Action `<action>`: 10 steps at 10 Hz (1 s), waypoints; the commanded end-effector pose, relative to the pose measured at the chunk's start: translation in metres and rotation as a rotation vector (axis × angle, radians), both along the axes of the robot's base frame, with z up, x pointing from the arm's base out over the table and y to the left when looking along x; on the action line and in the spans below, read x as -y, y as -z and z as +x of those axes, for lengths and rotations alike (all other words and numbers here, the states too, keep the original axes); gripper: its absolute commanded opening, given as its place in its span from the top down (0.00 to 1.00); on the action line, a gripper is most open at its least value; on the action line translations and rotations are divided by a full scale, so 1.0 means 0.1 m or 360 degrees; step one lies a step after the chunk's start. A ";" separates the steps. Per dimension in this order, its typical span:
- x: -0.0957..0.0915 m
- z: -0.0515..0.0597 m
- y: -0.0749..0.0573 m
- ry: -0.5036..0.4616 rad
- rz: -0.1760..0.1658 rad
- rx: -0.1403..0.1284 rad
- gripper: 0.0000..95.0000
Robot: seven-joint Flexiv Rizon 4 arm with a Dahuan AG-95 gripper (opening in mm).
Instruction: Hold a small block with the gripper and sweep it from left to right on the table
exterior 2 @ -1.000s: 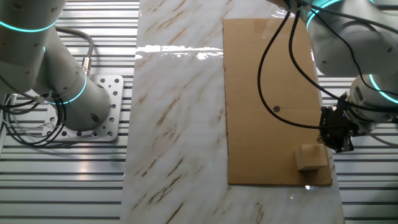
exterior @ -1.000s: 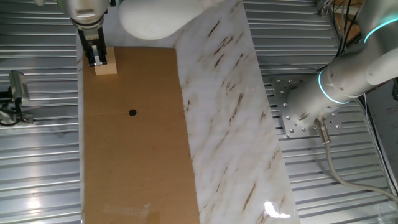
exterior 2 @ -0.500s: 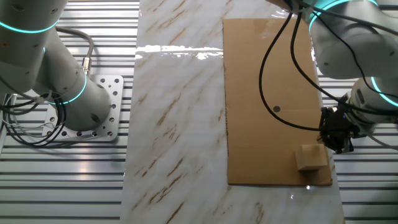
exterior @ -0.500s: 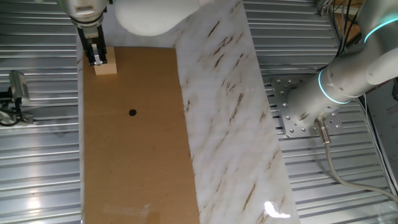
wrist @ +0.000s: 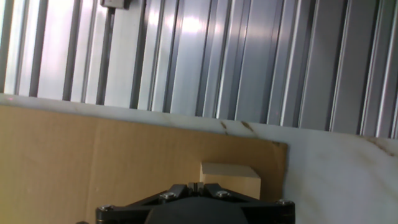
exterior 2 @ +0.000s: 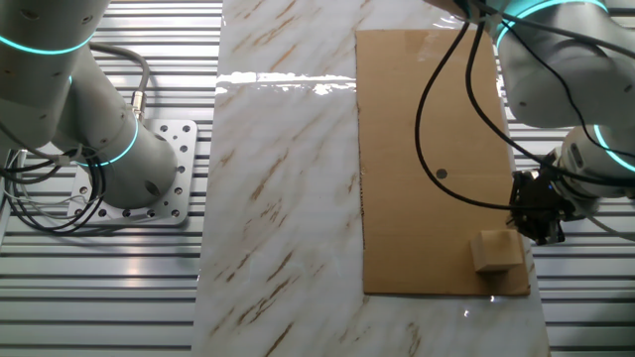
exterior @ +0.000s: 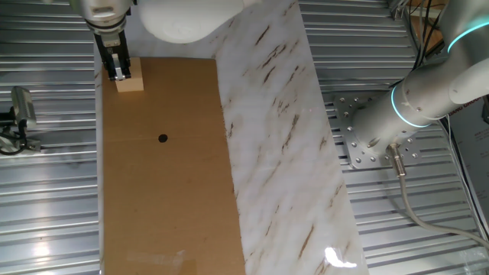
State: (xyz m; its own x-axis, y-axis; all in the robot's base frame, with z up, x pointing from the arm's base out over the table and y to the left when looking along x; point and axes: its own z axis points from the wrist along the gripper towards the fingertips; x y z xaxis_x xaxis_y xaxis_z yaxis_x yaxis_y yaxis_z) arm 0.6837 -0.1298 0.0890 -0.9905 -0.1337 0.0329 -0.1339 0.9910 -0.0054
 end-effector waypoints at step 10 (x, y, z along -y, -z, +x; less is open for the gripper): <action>0.00 0.00 0.00 0.0280 -0.0079 0.0105 1.00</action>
State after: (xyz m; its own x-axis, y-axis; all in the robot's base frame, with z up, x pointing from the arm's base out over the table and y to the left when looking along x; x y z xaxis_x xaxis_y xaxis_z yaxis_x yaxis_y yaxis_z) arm 0.6843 -0.1299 0.0886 -0.9986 0.0440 -0.0295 0.0456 0.9973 -0.0581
